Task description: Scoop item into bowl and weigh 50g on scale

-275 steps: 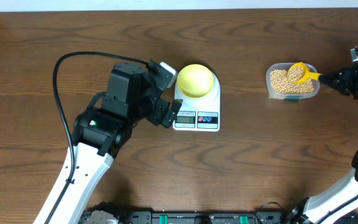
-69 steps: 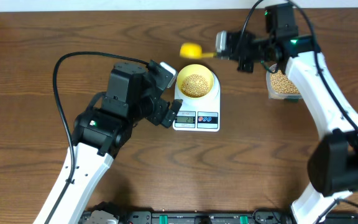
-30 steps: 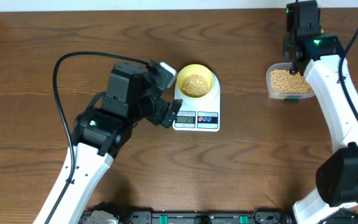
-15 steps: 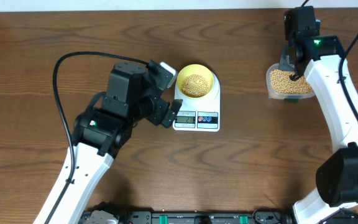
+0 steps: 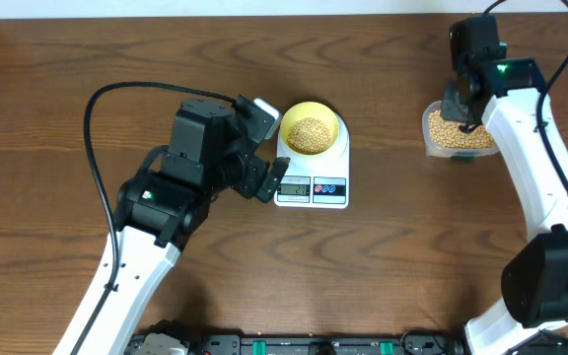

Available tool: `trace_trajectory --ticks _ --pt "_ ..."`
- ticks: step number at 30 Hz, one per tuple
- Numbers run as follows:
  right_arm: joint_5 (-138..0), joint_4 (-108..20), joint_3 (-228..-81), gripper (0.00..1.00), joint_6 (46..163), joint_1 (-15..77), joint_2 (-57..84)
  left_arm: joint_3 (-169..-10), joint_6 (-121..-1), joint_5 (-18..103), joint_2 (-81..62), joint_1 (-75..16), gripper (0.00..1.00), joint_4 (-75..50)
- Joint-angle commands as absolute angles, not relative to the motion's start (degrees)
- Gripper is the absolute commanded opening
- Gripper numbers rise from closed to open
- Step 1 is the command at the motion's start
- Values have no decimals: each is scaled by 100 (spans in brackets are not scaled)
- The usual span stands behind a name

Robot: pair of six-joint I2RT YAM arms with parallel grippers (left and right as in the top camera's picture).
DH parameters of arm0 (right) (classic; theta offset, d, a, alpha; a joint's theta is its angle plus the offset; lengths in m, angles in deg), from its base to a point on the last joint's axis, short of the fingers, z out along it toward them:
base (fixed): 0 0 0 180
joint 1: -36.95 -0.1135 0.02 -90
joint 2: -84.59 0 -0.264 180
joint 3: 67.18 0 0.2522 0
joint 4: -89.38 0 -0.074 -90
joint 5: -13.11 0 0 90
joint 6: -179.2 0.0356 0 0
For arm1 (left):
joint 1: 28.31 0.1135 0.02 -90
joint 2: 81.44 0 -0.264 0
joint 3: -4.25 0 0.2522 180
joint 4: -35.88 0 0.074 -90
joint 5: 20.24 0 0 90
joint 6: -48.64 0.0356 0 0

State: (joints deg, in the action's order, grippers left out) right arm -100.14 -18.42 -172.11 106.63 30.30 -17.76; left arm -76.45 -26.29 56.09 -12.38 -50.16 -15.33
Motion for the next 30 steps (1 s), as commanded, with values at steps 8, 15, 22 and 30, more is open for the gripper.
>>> trace_trajectory --ticks 8,15,22,30 --pt "-10029 -1967 -16674 2 10809 3065 -1749 -7605 -2594 5521 -1231 -4985 100 -1538" --pt "-10029 -2030 -16518 2 10805 3071 -1767 -7605 -2594 5523 -1231 -4985 100 -1538" --pt "-9668 -2229 -16285 1 10803 3181 -1774 -7605 -2594 5521 -1231 -4985 100 -1538" --pt "-8897 -2452 -16149 1 10800 3447 -1774 -7605 -2594 5521 -1231 -4988 100 -1538"
